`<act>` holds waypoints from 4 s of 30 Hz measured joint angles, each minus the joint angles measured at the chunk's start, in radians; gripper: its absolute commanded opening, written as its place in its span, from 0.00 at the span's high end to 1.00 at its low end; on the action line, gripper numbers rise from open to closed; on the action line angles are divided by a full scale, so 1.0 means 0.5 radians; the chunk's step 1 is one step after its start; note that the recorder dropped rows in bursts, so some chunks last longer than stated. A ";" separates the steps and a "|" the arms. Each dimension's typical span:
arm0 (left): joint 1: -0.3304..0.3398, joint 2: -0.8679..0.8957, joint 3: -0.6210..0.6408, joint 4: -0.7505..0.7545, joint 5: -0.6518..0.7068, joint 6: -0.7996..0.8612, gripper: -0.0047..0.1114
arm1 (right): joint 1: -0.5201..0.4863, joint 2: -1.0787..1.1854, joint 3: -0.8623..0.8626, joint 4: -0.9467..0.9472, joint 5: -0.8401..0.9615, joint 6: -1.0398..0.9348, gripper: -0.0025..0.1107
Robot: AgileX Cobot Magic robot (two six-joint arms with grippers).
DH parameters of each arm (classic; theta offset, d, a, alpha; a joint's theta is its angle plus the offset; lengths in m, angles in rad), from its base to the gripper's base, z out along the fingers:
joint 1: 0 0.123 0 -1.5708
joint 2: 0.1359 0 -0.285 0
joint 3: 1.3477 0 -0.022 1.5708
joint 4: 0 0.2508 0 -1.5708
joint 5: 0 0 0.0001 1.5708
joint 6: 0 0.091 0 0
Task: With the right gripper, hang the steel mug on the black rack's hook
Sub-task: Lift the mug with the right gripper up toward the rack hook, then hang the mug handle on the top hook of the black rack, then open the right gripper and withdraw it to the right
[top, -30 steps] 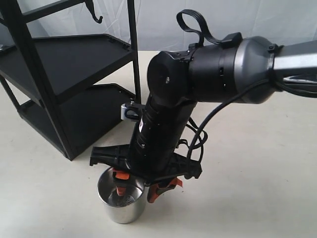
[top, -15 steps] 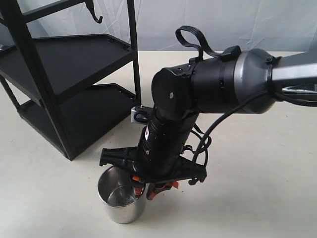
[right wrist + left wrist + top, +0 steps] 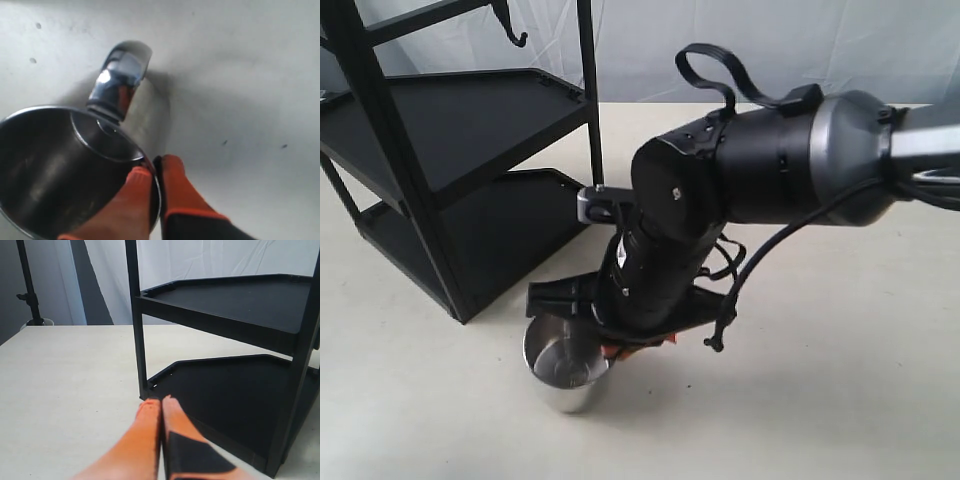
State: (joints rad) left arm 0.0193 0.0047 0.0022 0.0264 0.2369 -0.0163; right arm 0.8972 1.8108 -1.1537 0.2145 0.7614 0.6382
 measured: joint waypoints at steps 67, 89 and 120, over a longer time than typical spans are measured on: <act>0.000 0.000 0.000 0.000 0.000 0.000 0.95 | 0.488 0.011 -0.964 -2.378 0.684 0.349 0.99; 0.000 0.000 0.000 0.000 0.000 0.000 0.95 | 0.564 0.162 -1.020 -2.408 0.790 0.289 0.99; 0.000 0.000 0.000 0.000 0.000 0.000 0.95 | 0.579 -0.018 -1.025 -2.233 0.893 0.179 0.76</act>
State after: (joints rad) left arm 0.0193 0.0047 0.0022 0.0264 0.2369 -0.0163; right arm 1.1865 1.8020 -1.6662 -0.9021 1.2079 0.7275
